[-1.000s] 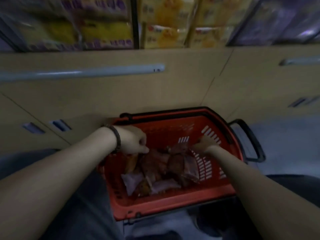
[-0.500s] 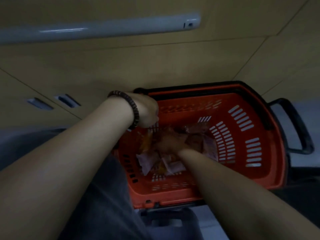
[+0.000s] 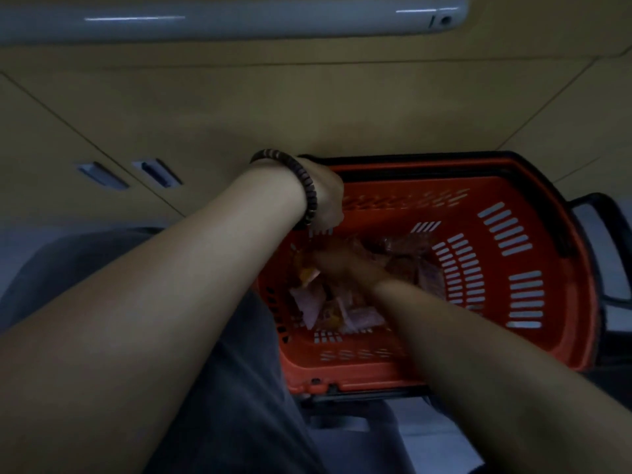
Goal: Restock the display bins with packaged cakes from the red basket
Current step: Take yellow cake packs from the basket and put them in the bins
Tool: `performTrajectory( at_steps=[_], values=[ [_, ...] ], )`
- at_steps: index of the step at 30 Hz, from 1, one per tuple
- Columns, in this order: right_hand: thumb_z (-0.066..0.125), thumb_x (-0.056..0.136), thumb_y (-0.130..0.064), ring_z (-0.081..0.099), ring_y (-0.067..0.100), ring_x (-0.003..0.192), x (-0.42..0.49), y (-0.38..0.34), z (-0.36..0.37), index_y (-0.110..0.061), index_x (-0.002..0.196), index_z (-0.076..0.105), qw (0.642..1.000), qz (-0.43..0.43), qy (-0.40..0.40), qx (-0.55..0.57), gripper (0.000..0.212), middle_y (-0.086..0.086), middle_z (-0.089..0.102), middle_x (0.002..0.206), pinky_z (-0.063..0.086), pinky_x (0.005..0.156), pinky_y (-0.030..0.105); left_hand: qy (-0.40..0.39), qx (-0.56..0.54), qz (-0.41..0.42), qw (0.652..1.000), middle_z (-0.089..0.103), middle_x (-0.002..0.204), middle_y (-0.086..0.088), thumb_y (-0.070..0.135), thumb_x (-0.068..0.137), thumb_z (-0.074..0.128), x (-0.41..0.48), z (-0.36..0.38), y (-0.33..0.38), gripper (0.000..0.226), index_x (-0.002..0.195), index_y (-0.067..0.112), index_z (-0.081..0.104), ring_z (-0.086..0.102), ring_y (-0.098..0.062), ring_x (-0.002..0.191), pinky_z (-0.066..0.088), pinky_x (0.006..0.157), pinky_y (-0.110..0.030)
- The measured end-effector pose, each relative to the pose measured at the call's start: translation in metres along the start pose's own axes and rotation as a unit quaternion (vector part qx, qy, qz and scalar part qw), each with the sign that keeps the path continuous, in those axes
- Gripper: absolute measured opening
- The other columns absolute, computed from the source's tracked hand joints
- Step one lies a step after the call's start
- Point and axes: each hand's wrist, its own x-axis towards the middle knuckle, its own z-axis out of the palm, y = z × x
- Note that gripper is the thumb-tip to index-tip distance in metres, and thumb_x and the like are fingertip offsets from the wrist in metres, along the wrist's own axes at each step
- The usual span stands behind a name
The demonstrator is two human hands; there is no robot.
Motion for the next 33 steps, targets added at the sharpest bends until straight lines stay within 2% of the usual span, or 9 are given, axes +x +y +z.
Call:
performTrajectory(
  at_steps=[3, 6, 10, 14, 18, 22, 27, 30, 33],
  values=[
    [0.061, 0.101, -0.024, 0.070, 0.027, 0.074, -0.038, -0.030, -0.040, -0.013, 0.084, 0.067, 0.987, 0.054, -0.015, 0.150, 0.022, 0.008, 0.070, 0.075, 0.057, 0.074, 0.037, -0.023, 0.008, 0.003, 1.000, 0.065, 0.132, -0.002, 0.050, 0.103, 0.055, 0.004, 0.006, -0.005, 0.051, 0.141, 0.016, 0.061, 0.063, -0.019, 0.114, 0.053, 0.097, -0.035],
    [0.057, 0.100, -0.008, 0.068, 0.020, 0.078, -0.079, -0.046, -0.080, -0.010, 0.097, 0.069, 0.962, -0.033, -0.112, 0.245, 0.012, 0.008, 0.071, 0.087, 0.054, 0.071, 0.030, -0.030, 0.060, -0.001, 0.998, 0.058, 0.146, -0.003, 0.064, 0.095, 0.060, 0.001, 0.006, -0.004, 0.070, 0.149, 0.019, 0.052, 0.062, -0.024, 0.125, 0.055, 0.103, -0.042],
    [0.060, 0.079, -0.002, 0.070, 0.016, 0.083, -0.103, -0.046, -0.123, -0.010, 0.110, 0.068, 0.954, -0.112, -0.152, 0.231, 0.033, 0.004, 0.074, 0.096, 0.054, 0.069, 0.027, -0.021, 0.060, 0.015, 0.998, 0.047, 0.156, -0.002, 0.065, 0.089, 0.069, -0.001, 0.009, -0.001, 0.089, 0.159, 0.021, 0.037, 0.052, -0.025, 0.135, 0.049, 0.108, -0.038],
    [0.047, 0.090, 0.013, 0.072, 0.015, 0.071, -0.112, -0.038, -0.135, -0.007, 0.117, 0.065, 0.928, -0.135, -0.126, 0.324, 0.038, 0.007, 0.075, 0.089, 0.055, 0.061, 0.022, 0.019, 0.028, 0.011, 0.999, 0.061, 0.118, 0.001, 0.064, 0.085, 0.073, 0.001, 0.011, 0.004, 0.073, 0.137, 0.016, 0.058, 0.058, -0.020, 0.104, 0.051, 0.090, -0.033],
    [0.048, 0.101, -0.009, 0.071, 0.018, 0.076, -0.098, -0.022, -0.118, -0.015, 0.110, 0.068, 0.898, -0.076, -0.018, 0.434, 0.023, 0.003, 0.074, 0.089, 0.056, 0.072, 0.032, 0.045, 0.036, -0.032, 0.998, 0.068, 0.094, -0.001, 0.064, 0.080, 0.079, 0.004, 0.010, -0.002, 0.060, 0.107, 0.011, 0.069, 0.064, -0.018, 0.080, 0.056, 0.074, -0.035],
    [0.069, 0.094, -0.005, 0.062, -0.005, 0.062, -0.067, 0.025, -0.094, -0.022, 0.081, 0.073, 0.980, -0.024, 0.184, 0.075, 0.021, -0.015, 0.072, 0.071, 0.047, 0.070, 0.027, 0.033, 0.039, -0.080, 0.996, 0.064, 0.095, -0.002, 0.058, 0.083, 0.080, 0.003, 0.010, -0.006, 0.057, 0.109, 0.010, 0.063, 0.065, -0.022, 0.086, 0.059, 0.078, -0.038],
    [0.064, 0.101, -0.018, 0.060, 0.028, 0.127, -0.068, 0.048, -0.066, -0.008, 0.145, 0.055, 0.991, 0.041, 0.112, -0.059, 0.046, 0.012, 0.063, 0.137, 0.047, 0.100, 0.033, 0.032, 0.001, -0.075, 0.997, 0.065, 0.104, -0.005, 0.053, 0.088, 0.077, 0.004, 0.007, -0.009, 0.067, 0.133, 0.006, 0.063, 0.064, -0.026, 0.098, 0.059, 0.092, -0.043],
    [0.073, 0.094, -0.019, 0.051, 0.037, 0.139, -0.054, 0.061, -0.055, -0.009, 0.154, 0.044, 0.983, 0.074, 0.080, -0.144, 0.068, 0.018, 0.050, 0.153, 0.042, 0.112, 0.045, 0.024, 0.005, -0.063, 0.998, 0.063, 0.103, -0.004, 0.051, 0.090, 0.075, 0.008, 0.005, -0.010, 0.058, 0.126, 0.008, 0.065, 0.064, -0.025, 0.094, 0.059, 0.088, -0.040],
    [0.060, 0.099, -0.038, 0.048, 0.032, 0.144, -0.044, 0.075, -0.053, -0.010, 0.154, 0.049, 0.969, 0.044, 0.023, -0.242, 0.062, 0.017, 0.049, 0.157, 0.033, 0.120, 0.038, 0.024, 0.016, -0.061, 0.998, 0.056, 0.083, 0.000, 0.049, 0.092, 0.075, 0.010, 0.004, -0.008, 0.040, 0.101, 0.013, 0.060, 0.060, -0.024, 0.086, 0.056, 0.081, -0.038]
  ],
)
